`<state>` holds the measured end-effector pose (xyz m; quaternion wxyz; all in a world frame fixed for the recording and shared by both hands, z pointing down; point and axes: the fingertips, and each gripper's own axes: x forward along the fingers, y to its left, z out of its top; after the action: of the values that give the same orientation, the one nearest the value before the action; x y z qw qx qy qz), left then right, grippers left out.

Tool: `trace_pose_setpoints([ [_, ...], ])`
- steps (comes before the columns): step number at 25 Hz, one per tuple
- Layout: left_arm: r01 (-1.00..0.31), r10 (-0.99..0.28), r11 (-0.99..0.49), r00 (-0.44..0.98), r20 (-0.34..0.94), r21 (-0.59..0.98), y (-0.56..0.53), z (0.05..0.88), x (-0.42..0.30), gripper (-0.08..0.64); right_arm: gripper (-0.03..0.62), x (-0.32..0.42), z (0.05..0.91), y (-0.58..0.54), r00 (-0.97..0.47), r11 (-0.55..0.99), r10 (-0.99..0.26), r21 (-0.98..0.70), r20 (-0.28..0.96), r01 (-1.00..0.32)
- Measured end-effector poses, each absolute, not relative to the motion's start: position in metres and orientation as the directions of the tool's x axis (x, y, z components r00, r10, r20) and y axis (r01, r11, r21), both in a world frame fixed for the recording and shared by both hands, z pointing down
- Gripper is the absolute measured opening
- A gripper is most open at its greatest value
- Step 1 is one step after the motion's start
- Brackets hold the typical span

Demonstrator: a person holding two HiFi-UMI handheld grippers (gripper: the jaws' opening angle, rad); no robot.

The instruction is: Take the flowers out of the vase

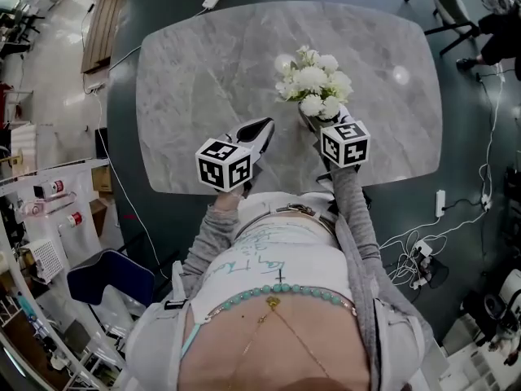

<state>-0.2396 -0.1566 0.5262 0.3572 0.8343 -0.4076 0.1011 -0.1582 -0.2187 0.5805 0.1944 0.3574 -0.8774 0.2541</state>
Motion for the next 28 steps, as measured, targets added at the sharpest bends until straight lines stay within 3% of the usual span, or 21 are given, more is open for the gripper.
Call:
trace_pose_setpoints([
  [8,-0.759,-0.62,-0.403,0.638,0.457,0.512,-0.155,0.524,-0.258,0.0,0.119,-0.172,0.581,-0.218,-0.664,0.624,-0.536,-0.286,0.521,-0.728],
  [28,-0.743,-0.609,-0.435,0.659,0.441,0.508,-0.148,0.519,-0.249,0.0,0.051,-0.163,0.577,-0.218,-0.616,0.607,-0.587,-0.219,0.525,-0.764],
])
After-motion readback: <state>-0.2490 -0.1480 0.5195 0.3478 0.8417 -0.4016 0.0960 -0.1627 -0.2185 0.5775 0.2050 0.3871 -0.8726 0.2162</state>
